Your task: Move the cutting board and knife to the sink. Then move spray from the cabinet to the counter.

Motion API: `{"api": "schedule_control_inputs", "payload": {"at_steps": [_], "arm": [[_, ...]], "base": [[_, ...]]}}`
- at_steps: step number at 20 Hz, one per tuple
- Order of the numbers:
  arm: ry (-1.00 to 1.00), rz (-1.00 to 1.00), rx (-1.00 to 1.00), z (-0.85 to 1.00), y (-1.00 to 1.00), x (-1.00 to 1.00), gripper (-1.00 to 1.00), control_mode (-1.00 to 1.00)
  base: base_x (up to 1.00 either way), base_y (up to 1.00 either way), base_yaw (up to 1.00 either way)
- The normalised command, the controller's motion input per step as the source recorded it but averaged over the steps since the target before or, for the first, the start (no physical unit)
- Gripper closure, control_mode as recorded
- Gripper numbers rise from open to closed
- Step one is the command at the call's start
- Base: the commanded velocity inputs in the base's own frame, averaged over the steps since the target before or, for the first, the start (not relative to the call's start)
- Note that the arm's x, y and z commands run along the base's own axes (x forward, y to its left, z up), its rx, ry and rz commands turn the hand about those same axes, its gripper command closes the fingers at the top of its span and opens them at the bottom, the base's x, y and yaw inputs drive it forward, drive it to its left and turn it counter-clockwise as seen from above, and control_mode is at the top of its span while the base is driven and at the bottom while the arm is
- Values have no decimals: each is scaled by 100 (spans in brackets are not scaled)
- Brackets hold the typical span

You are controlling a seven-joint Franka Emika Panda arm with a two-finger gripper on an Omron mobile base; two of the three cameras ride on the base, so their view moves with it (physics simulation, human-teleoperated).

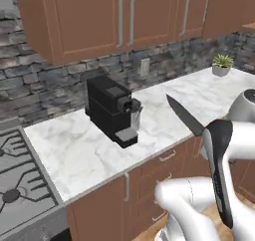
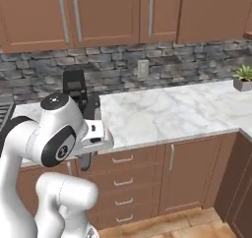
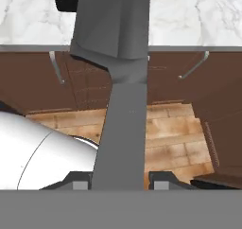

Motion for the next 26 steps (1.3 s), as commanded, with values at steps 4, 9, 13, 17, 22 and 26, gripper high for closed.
{"api": "schedule_control_inputs", "payload": {"at_steps": [4,9,13,17,22,26], "arm": [[0,0,0,0,0,0,100,100],[0,0,0,0,0,0,100,100],[0,0,0,0,0,0,100,100],[0,0,0,0,0,0,100,100],[0,0,0,0,0,0,100,100],[0,0,0,0,0,0,100,100]], "base": [[-100,-1,51],[-73,97,17],[-57,100,13],[-96,100,25],[-90,99,40],[-21,99,71]]}}
